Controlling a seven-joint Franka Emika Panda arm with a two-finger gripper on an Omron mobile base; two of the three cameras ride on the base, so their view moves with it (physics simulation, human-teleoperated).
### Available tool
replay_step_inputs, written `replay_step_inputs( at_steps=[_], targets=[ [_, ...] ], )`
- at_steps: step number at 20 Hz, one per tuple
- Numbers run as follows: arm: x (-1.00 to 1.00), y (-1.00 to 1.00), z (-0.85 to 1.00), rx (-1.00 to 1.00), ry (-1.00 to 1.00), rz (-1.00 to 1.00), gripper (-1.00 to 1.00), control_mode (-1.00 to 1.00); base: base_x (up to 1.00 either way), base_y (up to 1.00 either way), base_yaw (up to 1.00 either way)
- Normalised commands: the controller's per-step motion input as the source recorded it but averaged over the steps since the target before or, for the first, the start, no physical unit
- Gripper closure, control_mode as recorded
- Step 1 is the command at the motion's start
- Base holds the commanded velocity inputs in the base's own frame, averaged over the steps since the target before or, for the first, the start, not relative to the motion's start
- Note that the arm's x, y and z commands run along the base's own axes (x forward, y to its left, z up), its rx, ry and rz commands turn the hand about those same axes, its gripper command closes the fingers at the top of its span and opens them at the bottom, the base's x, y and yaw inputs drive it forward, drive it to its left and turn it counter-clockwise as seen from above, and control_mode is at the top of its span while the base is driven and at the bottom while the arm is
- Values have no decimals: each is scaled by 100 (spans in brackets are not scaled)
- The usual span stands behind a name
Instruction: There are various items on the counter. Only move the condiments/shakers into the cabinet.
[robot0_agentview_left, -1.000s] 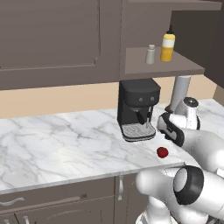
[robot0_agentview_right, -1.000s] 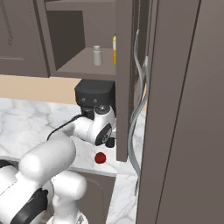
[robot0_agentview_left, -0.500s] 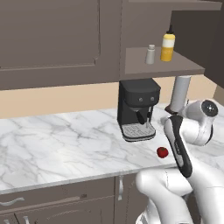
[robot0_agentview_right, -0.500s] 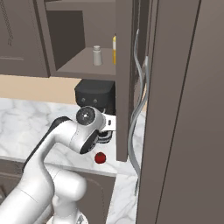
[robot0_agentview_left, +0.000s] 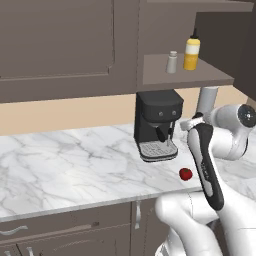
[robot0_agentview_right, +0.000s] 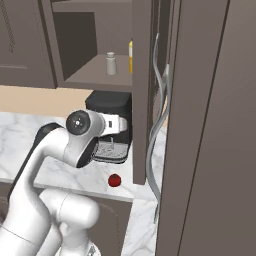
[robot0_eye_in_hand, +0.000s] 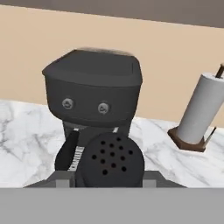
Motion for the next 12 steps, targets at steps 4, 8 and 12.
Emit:
replay_step_inputs(
  at_steps=[4,8,12],
  targets=[
    [0,26,100,-1,0,6,100,-100,0,0,0],
    [0,27,100,-3,10,2,100,-100,0,0,0],
    [0,8,65,0,0,0,100,-100,0,0,0]
  ],
)
